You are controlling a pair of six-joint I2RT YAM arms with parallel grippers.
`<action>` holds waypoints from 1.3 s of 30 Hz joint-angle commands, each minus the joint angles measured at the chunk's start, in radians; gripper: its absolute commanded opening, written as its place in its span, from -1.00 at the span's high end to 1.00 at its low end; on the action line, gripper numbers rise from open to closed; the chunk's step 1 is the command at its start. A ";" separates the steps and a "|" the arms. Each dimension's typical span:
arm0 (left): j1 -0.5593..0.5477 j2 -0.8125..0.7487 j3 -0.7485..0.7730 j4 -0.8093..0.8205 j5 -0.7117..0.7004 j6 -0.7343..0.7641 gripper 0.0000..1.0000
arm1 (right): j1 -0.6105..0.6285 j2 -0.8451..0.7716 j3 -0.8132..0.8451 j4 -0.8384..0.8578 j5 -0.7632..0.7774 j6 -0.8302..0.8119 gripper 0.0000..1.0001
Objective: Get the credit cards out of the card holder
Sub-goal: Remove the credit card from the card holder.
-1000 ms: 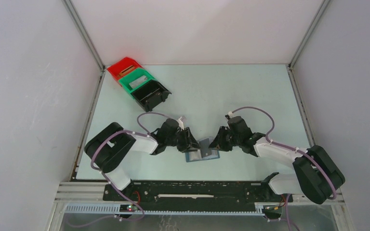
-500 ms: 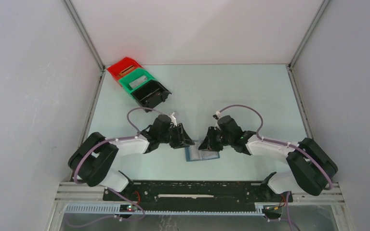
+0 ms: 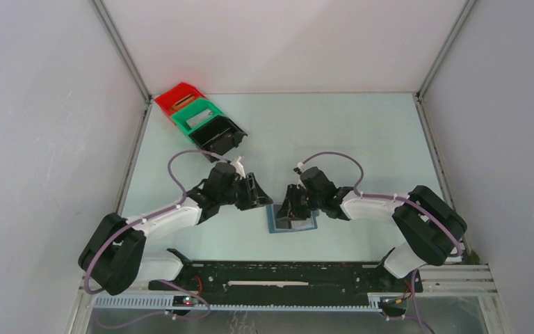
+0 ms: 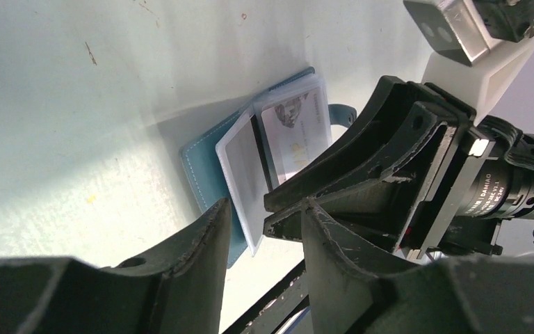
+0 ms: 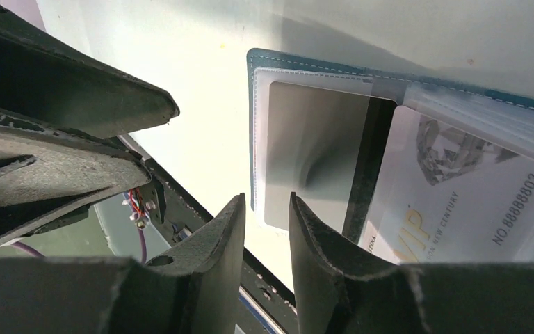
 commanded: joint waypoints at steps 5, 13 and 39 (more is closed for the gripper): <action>-0.033 0.043 0.079 0.073 0.097 -0.005 0.06 | -0.033 -0.130 0.013 -0.085 0.072 -0.045 0.24; -0.094 0.134 0.103 0.218 0.165 -0.086 0.06 | -0.124 -0.206 -0.069 -0.116 0.065 -0.054 0.29; -0.023 0.362 -0.101 0.423 0.110 -0.139 0.10 | -0.107 -0.045 -0.069 0.092 -0.041 0.064 0.38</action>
